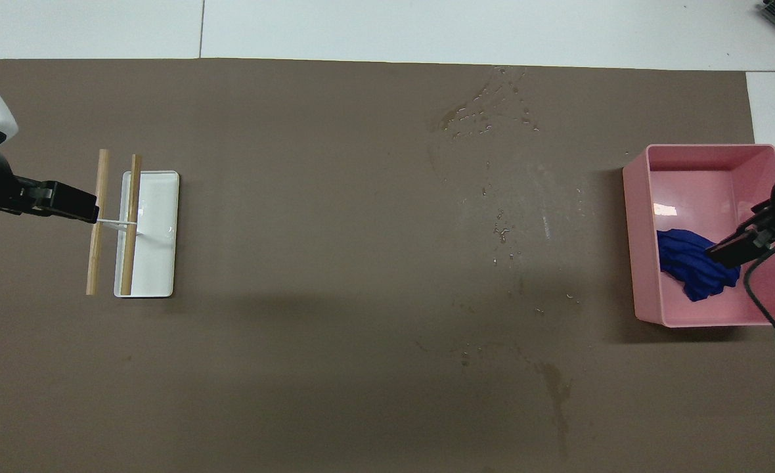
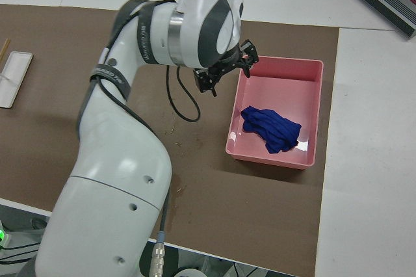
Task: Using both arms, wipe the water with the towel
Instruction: 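Release the cloth and raise the right gripper above the bin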
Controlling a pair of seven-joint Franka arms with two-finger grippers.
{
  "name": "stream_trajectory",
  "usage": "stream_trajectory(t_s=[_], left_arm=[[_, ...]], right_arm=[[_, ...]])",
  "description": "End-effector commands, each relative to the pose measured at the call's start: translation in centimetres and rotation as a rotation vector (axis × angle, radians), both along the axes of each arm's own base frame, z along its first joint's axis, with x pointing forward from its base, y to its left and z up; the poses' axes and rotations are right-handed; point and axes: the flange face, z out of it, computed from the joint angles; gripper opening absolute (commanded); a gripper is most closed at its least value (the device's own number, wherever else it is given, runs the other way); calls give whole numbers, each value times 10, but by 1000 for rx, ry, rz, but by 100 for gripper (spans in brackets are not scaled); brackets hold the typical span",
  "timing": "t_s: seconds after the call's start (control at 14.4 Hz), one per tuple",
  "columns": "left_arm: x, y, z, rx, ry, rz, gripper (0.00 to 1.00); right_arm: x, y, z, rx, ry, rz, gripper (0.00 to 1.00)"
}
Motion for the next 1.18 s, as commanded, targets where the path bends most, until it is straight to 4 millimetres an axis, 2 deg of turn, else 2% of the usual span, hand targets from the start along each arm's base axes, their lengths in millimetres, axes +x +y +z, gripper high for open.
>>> stream_trajectory(t_s=[0.0,0.07,0.21,0.35,0.56,0.63,0.69,0.83,0.9,1.11], left_arm=[[-7,4,0,-13,-7,4,100],[-7,3,0,-15,-6,2,100],[-7,4,0,-13,-7,4,100],[-7,4,0,-13,-5,4,100],[-7,4,0,-13,-5,2,100],[-7,4,0,-15,-5,2,100],[-7,4,0,-15,-6,2,100],[-7,4,0,-13,-7,4,100],[-7,4,0,-13,-7,4,100],[-7,4,0,-15,-5,2,100]], right_arm=[[-19,34,53,47,27,-190,100],[-31,40,70,64,7,-238,100],[-51,45,83,43,22,-324,100],[-57,52,81,56,51,-442,100],[-64,59,72,70,67,-468,100],[-67,68,68,75,49,-465,100],[-71,86,62,72,23,-472,100],[-66,94,59,75,-16,-523,100],[-62,105,59,70,-23,-497,100],[-55,102,56,78,-11,-494,100]])
